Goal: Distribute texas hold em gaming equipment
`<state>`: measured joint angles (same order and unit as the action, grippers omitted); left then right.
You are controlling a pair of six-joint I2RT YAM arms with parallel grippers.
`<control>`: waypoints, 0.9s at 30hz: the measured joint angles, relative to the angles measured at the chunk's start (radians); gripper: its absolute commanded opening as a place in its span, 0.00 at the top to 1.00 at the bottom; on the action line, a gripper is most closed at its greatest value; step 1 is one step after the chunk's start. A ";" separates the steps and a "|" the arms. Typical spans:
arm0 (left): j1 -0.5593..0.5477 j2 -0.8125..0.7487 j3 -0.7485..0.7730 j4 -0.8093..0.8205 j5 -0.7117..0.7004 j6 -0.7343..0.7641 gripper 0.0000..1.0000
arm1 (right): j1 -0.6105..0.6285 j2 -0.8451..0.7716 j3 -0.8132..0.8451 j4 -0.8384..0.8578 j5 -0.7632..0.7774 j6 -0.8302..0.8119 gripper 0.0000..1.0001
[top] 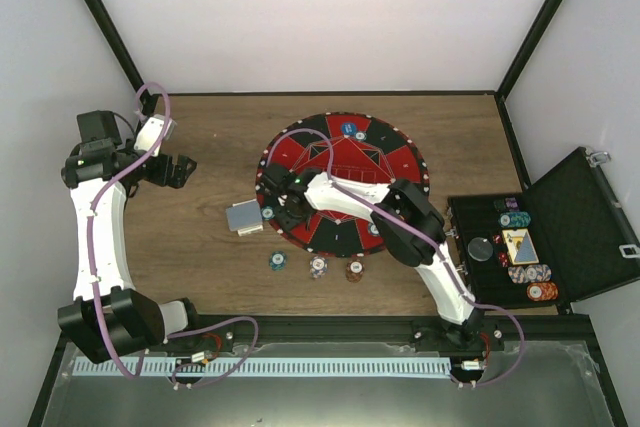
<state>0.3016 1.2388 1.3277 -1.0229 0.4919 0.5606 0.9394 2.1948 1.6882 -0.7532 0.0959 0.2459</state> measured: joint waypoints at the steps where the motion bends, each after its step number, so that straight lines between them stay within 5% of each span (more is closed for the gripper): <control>1: 0.000 0.000 0.000 0.000 0.000 0.001 0.00 | -0.001 0.000 0.000 0.002 0.001 0.001 0.86; 9: 0.002 0.000 0.000 0.000 0.004 0.003 0.00 | -0.010 0.000 0.000 0.003 0.003 0.002 0.51; 22: 0.002 0.000 0.000 0.000 0.010 0.005 0.00 | 0.002 -0.215 -0.140 -0.008 -0.015 0.010 0.33; 27: 0.003 0.000 0.000 -0.001 0.011 0.005 0.00 | 0.033 -0.380 -0.284 -0.008 -0.013 0.032 0.17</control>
<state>0.3042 1.2388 1.3277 -1.0241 0.5026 0.5659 0.9726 1.8149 1.4044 -0.7616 0.0834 0.2779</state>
